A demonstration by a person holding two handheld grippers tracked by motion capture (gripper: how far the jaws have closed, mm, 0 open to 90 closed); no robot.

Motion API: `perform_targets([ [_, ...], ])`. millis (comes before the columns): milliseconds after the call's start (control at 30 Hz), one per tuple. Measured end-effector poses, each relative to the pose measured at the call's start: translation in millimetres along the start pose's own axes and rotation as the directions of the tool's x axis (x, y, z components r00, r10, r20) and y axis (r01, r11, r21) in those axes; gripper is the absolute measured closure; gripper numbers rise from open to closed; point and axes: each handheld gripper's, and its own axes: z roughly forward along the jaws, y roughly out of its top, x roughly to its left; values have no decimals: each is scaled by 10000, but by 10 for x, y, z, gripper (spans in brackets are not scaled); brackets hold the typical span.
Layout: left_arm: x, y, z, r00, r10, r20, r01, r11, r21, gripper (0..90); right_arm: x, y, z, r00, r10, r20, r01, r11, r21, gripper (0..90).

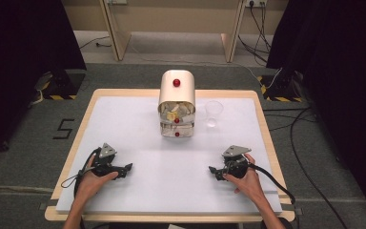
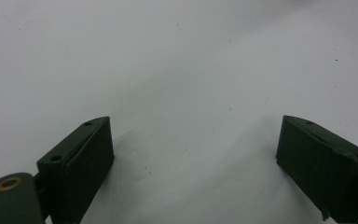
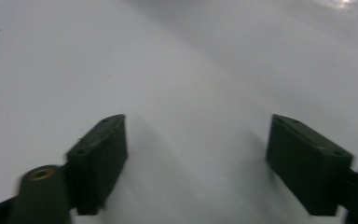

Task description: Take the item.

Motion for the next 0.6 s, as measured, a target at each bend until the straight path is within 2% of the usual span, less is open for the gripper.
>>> perform_targets([
  [33,0,0,0,10000,-3,0,3,10000,-1,97,11,5,-10,9999,117,26,-116,9999,-115,158],
  [100,0,0,0,10000,-3,2,3,10000,-1,97,4,14,-20,9998,161,86,-159,9996,-227,153],
  [133,0,1,0,10000,-1,0,1,10000,5,97,-6,28,-47,9998,165,67,-161,9983,-566,196],
  [167,0,1,1,10000,-4,1,4,10000,6,97,-5,40,-62,9997,214,70,-209,9977,-644,183],
  [233,-1,1,0,10000,8,-15,-8,10000,12,97,23,86,-85,9995,-76,299,102,9963,-851,167],
  [267,-1,1,0,10000,8,-15,-8,10000,12,97,23,86,-85,9995,-76,299,102,9963,-851,167],
  [300,0,1,0,10000,3,-8,-3,10000,10,97,67,145,-87,9990,-340,289,371,9924,-1173,187],
  [467,-1,1,1,10000,1,-8,-1,10000,8,97,155,302,-73,9956,-879,319,918,9831,-1582,205],
  [600,0,1,0,10000,13,-13,-13,10000,9,97,189,399,-73,9957,-882,287,919,9793,-1804,210],
])
